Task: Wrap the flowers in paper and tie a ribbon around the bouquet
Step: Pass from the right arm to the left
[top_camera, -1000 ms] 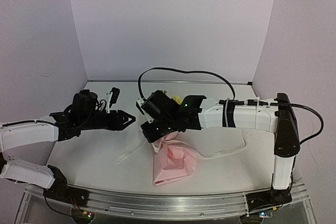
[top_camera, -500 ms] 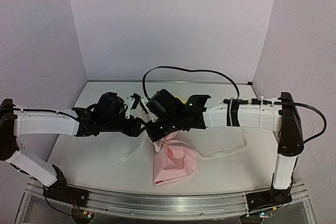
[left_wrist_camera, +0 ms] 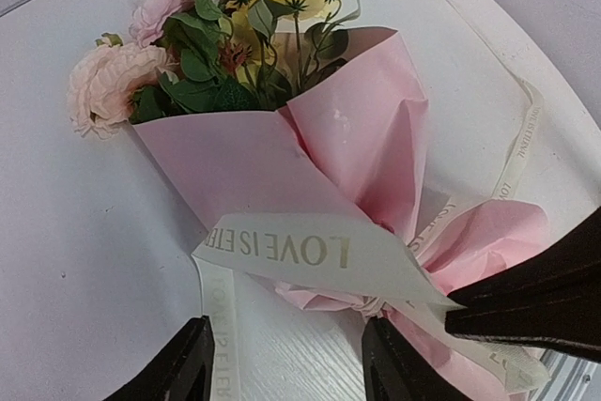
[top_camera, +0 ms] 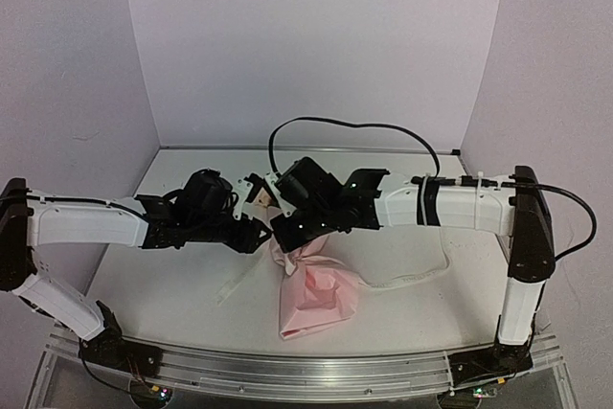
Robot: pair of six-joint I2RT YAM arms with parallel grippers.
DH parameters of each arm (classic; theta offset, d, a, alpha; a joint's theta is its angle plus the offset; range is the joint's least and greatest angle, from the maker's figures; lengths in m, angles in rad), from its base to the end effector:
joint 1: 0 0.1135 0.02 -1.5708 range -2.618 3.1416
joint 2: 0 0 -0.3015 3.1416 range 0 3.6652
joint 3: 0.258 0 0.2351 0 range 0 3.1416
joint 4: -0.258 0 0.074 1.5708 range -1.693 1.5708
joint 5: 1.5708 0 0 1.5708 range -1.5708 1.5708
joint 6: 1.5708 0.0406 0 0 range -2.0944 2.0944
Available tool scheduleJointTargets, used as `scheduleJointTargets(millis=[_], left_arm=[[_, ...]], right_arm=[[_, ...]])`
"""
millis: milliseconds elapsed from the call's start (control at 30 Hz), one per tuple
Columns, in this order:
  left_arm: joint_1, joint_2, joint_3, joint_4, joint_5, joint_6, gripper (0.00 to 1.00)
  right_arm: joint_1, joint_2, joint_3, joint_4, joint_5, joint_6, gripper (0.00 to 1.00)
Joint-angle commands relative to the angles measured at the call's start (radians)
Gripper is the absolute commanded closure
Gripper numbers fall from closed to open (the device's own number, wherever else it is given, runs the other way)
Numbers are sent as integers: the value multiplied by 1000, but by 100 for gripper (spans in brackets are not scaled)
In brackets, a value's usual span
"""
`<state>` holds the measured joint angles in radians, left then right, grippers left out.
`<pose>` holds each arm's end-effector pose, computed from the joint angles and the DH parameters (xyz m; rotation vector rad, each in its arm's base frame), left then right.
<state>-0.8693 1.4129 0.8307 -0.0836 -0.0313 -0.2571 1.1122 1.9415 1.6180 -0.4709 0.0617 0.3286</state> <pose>0.1853 -0.2173 0.2656 0.6762 2.1977 -0.5664 0.1988 0.3971 0.2974 -0.9077 2.2779 0.6046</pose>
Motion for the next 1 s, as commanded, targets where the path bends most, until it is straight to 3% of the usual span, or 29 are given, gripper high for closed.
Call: scheduleJointTargets(millis=[0,167,333,433,567,667,967], left_arm=[[-10,23,46,11,-34,44,40],[-10,92,90,62,-49,91,36],[-10,141,115,117,-46,102,43],[-10,147,123,128,-46,97,57],[-10,163,140,121,-50,81,90],[-10,172,154,110,-65,47,100],[-8,199,217,31,-90,-51,100]], right_arm=[[-3,-48,14,23,-43,-20,100],[-15,-64,-22,52,-94,-18,100],[-30,-80,-66,98,-137,4,100],[-42,-85,-86,115,-141,19,100],[-50,-92,-107,136,-127,39,99],[-55,-96,-122,151,-113,57,91],[-61,-169,-249,266,-67,125,54]])
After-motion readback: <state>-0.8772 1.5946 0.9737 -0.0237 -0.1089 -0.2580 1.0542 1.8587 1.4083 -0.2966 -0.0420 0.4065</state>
